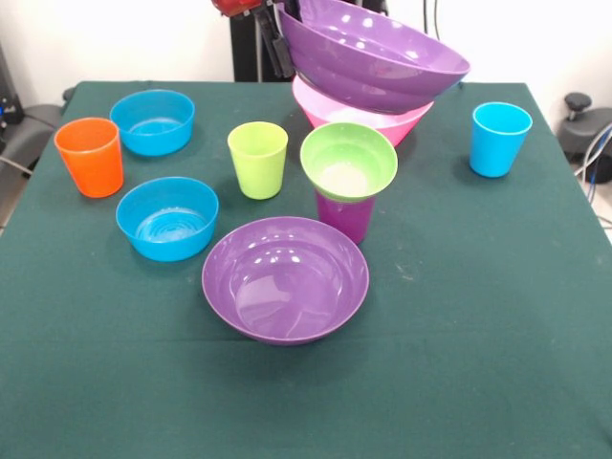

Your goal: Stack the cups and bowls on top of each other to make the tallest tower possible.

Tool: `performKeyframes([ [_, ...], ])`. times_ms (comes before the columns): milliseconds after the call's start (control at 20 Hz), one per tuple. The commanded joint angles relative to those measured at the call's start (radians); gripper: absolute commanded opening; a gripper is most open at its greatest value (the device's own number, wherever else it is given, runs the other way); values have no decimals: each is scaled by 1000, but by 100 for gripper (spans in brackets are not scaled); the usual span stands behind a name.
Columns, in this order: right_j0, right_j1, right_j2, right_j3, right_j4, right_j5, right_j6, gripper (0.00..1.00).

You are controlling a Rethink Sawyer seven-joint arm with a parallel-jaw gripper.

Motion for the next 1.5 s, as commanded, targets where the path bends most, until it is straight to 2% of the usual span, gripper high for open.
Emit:
performKeyframes([
  [50, 20, 61, 12, 60, -46, -7, -161, 0],
  [300, 23, 63, 14, 40, -37, 21, -167, 0],
  [1500, 7, 49, 26, 57, -21, 29, -173, 0],
])
